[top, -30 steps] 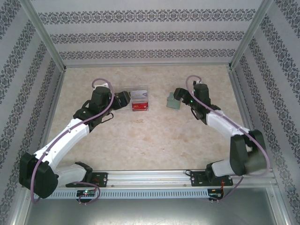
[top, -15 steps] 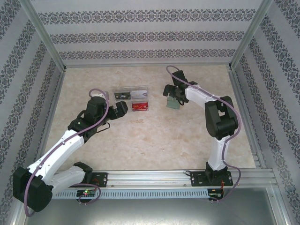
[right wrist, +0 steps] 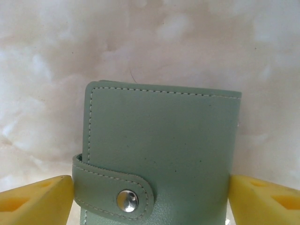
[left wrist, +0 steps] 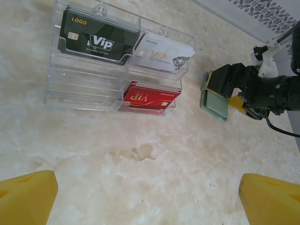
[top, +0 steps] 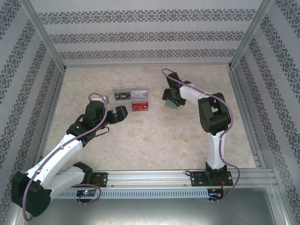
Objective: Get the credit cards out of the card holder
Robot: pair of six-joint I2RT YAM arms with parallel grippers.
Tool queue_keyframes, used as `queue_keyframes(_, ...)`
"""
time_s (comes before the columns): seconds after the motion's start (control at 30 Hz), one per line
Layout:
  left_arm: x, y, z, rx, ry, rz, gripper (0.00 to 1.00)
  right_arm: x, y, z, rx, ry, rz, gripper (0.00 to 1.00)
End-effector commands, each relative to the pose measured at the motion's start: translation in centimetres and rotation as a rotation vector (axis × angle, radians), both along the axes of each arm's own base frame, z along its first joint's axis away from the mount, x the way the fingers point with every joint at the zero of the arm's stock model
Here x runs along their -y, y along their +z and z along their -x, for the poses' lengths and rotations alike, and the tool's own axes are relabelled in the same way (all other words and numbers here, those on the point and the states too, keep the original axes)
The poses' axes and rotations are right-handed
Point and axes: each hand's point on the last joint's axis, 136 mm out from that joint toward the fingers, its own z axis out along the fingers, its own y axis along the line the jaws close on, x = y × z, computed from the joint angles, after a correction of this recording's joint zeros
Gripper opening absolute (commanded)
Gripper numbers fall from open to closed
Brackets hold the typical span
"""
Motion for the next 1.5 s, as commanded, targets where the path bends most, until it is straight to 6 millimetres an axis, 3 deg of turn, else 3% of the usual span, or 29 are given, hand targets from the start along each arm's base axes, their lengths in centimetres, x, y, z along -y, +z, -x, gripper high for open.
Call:
queue_keyframes(0.0,0.5,0.6,0.3,0.024,-0.025,0.009,1.00,-0.1,-1.0,0.5,-0.038,0.020,0.046,0.80)
queue_keyframes(0.17,0.4,0.5,0.5,0.024,-0.025,0.008,1.00,-0.6,-1.1,1.7,-0.063,0.052,0.040,0.61)
queue_keyframes(0.4,0.1,0.7,0.6,0.034,-0.013,0.009,1.00,-2.3,0.1,5.7,-0.045,0.112,0.041,0.60)
queue_keyframes(0.63,0.0,0.4,0.9,0.024,-0.016,0.003,1.00,-5.4,-0.7,13.7,-0.066,0.200,0.058,0.61)
queue_keyframes(0.77,-0.1,-0.2,1.2,0.004,-0.015,0.001,1.00,-8.2,-1.0,18.6,-0.052,0.247,0.026,0.61)
queue_keyframes(0.87,-0.1,-0.7,1.5,-0.011,-0.017,-0.002,0.99,-10.6,-0.9,21.2,-0.032,0.272,0.003,0.63)
queue_keyframes(1.0,-0.2,-1.2,1.7,-0.033,-0.005,-0.004,1.00,-13.8,-0.2,22.4,-0.003,0.309,-0.042,0.69)
queue_keyframes(1.13,-0.7,-1.5,2.3,-0.062,0.033,-0.052,1.00,-15.0,1.5,21.9,0.037,0.332,-0.055,0.78)
queue_keyframes(1.3,0.1,-2.1,3.3,-0.106,0.036,-0.113,1.00,-14.1,5.4,21.2,0.155,0.401,-0.069,0.85)
queue_keyframes(1.37,0.6,-2.6,3.7,-0.130,0.030,-0.137,1.00,-13.1,6.6,21.2,0.196,0.434,-0.057,0.96)
queue_keyframes(1.47,1.8,-3.3,4.3,-0.152,0.018,-0.192,0.99,-11.4,8.0,21.3,0.256,0.465,-0.069,0.98)
